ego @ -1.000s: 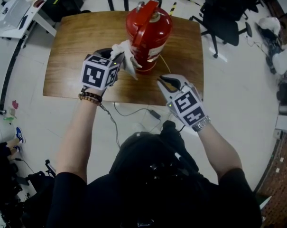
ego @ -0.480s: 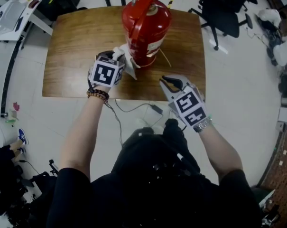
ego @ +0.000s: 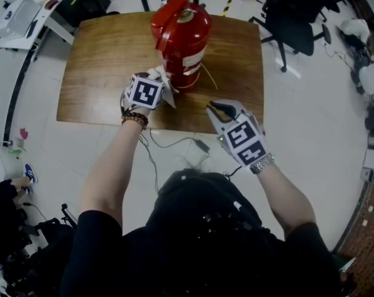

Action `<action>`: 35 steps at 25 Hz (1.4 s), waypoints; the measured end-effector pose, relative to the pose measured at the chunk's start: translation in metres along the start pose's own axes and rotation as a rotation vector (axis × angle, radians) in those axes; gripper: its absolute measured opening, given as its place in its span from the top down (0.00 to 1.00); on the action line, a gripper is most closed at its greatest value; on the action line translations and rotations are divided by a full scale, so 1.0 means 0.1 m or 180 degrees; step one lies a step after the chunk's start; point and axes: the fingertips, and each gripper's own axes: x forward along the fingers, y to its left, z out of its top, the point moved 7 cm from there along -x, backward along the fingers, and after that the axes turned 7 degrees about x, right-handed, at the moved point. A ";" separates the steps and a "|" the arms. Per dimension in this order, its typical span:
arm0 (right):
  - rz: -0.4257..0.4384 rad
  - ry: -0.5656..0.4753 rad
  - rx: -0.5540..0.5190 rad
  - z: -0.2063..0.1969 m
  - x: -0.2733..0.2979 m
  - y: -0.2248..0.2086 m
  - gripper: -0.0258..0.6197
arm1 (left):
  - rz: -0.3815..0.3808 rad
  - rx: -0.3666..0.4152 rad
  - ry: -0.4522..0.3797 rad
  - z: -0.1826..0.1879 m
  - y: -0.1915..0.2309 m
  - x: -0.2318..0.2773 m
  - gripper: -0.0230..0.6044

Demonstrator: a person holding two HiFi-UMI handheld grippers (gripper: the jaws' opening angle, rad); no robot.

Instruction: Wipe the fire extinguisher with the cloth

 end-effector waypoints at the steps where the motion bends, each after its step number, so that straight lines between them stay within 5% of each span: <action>1: 0.0019 -0.0002 -0.0019 -0.02 -0.04 -0.01 0.88 | 0.0034 -0.0027 0.0036 -0.01 -0.02 0.02 0.78; 9: 0.0109 -0.0023 -0.0171 -0.20 -0.44 -0.16 0.88 | 0.0083 -0.0292 0.0294 -0.13 -0.18 0.06 0.78; 16: -0.0053 -0.0088 -0.0158 -0.18 -0.56 -0.19 0.88 | 0.0016 -0.0240 0.0386 -0.21 -0.26 0.09 0.78; 24: -0.0478 -0.0098 0.0157 0.06 -0.30 0.13 0.88 | -0.0330 0.0138 0.0072 -0.17 0.08 -0.05 0.78; 30: -0.0738 -0.0096 0.0437 0.24 0.00 0.53 0.88 | -0.0491 0.0502 -0.0196 0.05 0.48 -0.30 0.78; 35: -0.0863 -0.0092 0.0573 0.32 0.08 0.74 0.88 | -0.0648 0.0558 -0.0565 0.43 0.69 -0.71 0.78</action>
